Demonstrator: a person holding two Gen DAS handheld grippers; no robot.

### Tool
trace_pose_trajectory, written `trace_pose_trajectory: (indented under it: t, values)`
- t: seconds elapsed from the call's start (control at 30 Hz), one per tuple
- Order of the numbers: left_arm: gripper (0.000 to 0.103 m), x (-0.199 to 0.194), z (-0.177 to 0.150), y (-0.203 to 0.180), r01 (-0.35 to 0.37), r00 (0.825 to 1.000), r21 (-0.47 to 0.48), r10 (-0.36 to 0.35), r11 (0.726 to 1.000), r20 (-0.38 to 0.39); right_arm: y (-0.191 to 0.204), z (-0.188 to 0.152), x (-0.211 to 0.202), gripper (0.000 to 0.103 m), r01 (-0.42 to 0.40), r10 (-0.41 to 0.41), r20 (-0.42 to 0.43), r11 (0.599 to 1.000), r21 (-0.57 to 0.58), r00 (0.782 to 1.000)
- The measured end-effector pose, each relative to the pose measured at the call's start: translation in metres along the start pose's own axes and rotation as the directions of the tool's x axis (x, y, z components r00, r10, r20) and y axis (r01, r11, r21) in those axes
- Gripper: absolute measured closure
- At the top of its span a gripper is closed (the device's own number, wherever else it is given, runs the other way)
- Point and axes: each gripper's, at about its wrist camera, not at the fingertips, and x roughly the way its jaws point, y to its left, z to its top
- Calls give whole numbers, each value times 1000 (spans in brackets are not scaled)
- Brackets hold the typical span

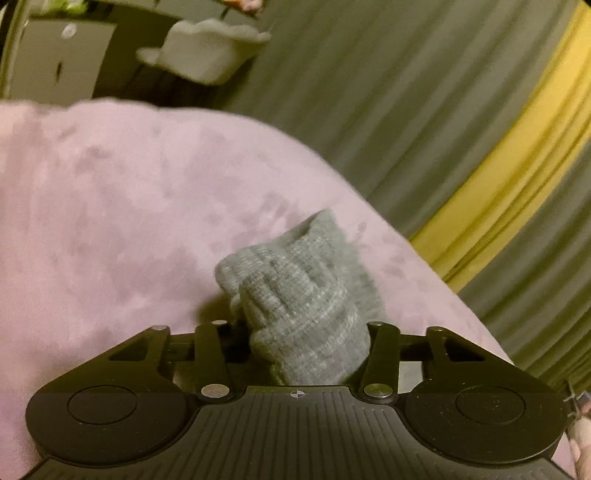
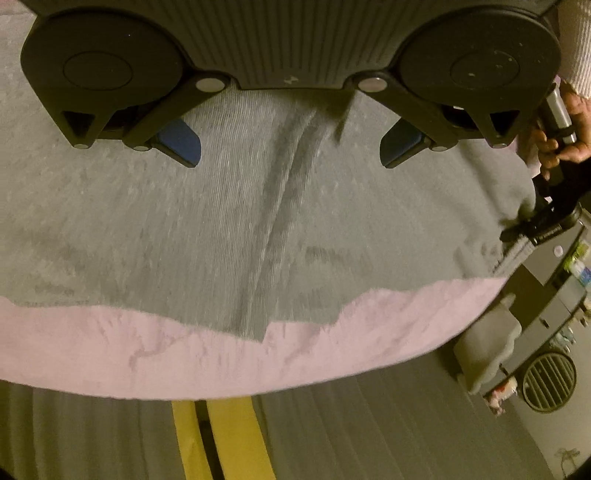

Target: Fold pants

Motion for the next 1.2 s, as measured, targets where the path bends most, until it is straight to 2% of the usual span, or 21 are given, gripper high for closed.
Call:
trace_pose_trajectory:
  t: [0.13,0.23,0.3,0.37,0.43,0.5,0.53,0.63,0.67,0.7,0.73,0.77,0.8,0.83,0.87,0.9,0.93,1.0,1.03,1.1,1.2]
  values:
    - [58,-21,7,-40,19,999,94,-23,995,47,-6,4,-13,0,-15,15,41,1000,16,999]
    - [58,-43,11,-89,79,991,174,-96,982,89,-16,7,-26,0,-22,19,75,999,41,997]
    - [58,-59,9,-131,146,979,226,-173,963,104,-26,13,-39,0,-24,17,110,998,66,994]
    - [58,-75,-2,-179,214,960,321,-259,922,103,-37,19,-54,0,-18,3,155,995,96,988]
    - [57,-88,-27,-229,284,935,417,-346,863,77,-52,25,-72,0,-11,-15,208,992,126,978]
    - [57,-92,-63,-275,368,907,482,-421,796,4,-73,31,-93,0,4,-49,266,986,168,963]
    - [57,-90,-84,-295,403,896,503,-441,765,-49,-85,33,-103,0,15,-72,288,981,195,955]
    - [57,-76,-162,-339,491,868,520,-443,699,-224,-120,35,-124,0,34,-120,316,964,265,941]
    - [57,-71,-192,-349,493,869,541,-414,681,-271,-133,35,-128,0,40,-133,306,956,291,943]
    - [57,-67,-225,-357,480,877,589,-365,651,-311,-146,35,-129,0,42,-138,289,948,316,947]
    - [57,-64,-255,-363,466,885,651,-318,599,-340,-157,34,-129,0,40,-135,264,941,336,955]
    - [57,-64,-286,-368,447,894,730,-274,517,-354,-168,33,-126,0,34,-123,236,936,350,964]
    - [57,-65,-306,-370,440,897,779,-251,448,-363,-175,32,-122,0,25,-109,215,934,356,970]
    - [57,-68,-319,-371,429,902,810,-244,400,-357,-182,32,-116,0,20,-95,189,933,360,977]
    - [56,-71,-330,-371,398,913,849,-242,349,-328,-187,33,-110,0,18,-82,165,932,362,983]
    - [55,-71,-334,-371,380,919,865,-243,328,-312,-192,34,-103,0,11,-67,144,932,361,987]
    - [53,-69,-333,-370,386,917,860,-240,333,-318,-194,35,-95,0,0,-45,119,935,354,992]
    - [50,-64,-327,-368,411,909,829,-237,379,-342,-194,41,-75,0,-28,5,70,939,342,998]
    - [49,-66,-329,-368,416,907,822,-239,388,-346,-193,44,-67,0,-43,27,51,942,334,998]
    - [48,-66,-332,-369,407,911,828,-240,385,-336,-185,47,-51,0,-82,80,19,953,291,997]
    - [43,-69,-341,-369,391,917,849,-237,357,-322,-178,59,-27,0,-82,94,-41,968,237,995]
